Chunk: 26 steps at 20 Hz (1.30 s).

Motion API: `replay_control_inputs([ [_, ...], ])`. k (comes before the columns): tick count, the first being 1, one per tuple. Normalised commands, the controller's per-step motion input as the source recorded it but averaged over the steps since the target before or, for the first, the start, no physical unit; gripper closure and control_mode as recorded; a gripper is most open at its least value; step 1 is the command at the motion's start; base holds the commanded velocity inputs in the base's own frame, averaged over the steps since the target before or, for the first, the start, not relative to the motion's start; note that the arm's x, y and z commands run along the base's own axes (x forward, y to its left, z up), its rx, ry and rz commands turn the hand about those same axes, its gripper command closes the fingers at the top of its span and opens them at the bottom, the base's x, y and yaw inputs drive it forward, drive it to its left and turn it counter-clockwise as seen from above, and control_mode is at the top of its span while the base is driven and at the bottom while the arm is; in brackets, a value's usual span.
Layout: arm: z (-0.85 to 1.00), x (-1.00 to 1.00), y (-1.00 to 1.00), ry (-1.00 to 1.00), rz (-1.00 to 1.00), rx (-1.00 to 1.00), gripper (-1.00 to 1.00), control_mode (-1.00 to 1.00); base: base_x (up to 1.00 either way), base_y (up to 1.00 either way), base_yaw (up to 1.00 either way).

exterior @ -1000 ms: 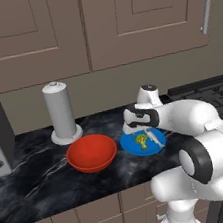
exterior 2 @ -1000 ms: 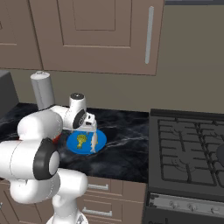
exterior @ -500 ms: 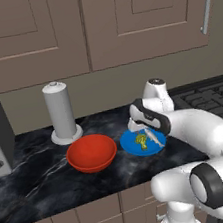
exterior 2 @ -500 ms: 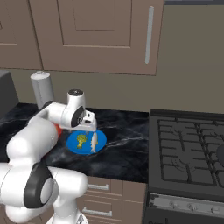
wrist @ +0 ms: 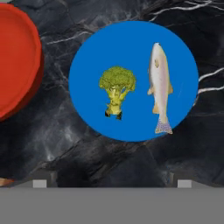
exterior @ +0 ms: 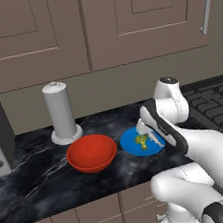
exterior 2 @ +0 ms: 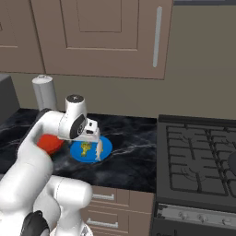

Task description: Place the fish on the plate and place the broccoli on the same plate.

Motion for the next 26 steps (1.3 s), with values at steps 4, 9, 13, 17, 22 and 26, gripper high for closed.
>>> replay_control_inputs([
  [4,0.11,-0.6,-0.03,-0.15,0.0,-0.04,-1.0,-1.0,0.0,0.0,0.0],
  [9,0.03,-0.56,-0.03,-0.17,0.0,-0.07,-1.0,-1.0,0.0,0.0,0.0],
  [13,0.05,-0.48,-0.06,-0.08,-0.01,-0.02,-1.0,-1.0,0.0,0.0,0.0],
  [17,0.1,-0.5,-0.13,-0.06,-0.04,0.0,-1.0,-1.0,0.0,0.0,0.0],
  [22,0.07,-0.57,-0.14,-0.12,-0.03,0.0,-1.0,-1.0,0.0,0.0,0.0],
  [26,0.01,-0.61,-0.18,-0.21,-0.05,0.0,-1.0,-1.0,0.0,0.0,0.0],
])
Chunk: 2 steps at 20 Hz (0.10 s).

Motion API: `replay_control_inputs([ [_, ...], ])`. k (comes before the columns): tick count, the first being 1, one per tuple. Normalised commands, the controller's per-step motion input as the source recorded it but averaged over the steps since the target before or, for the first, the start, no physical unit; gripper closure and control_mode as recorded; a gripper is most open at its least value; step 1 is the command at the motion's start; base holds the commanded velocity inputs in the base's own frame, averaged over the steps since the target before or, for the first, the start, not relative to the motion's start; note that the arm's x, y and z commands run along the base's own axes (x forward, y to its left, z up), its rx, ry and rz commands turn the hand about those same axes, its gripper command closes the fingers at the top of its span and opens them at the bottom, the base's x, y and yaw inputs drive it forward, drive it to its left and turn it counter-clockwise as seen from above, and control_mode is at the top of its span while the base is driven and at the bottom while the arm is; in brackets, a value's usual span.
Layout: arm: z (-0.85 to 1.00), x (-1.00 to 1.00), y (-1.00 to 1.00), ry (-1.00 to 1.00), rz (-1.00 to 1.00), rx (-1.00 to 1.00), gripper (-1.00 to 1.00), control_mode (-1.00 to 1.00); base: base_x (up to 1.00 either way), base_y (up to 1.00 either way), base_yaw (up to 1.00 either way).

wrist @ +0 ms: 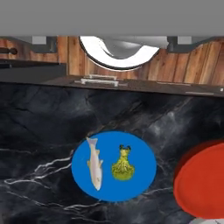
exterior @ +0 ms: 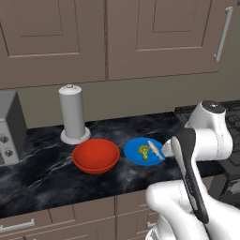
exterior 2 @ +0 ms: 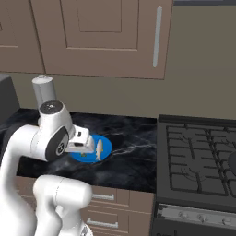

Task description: Place the fish on the plate and place the broccoli on the same plate.

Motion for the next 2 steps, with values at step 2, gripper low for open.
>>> replay_control_inputs([
  [2,0.0,-0.59,-0.21,-0.23,-0.04,0.0,-1.0,-1.0,0.0,0.0,0.0],
])
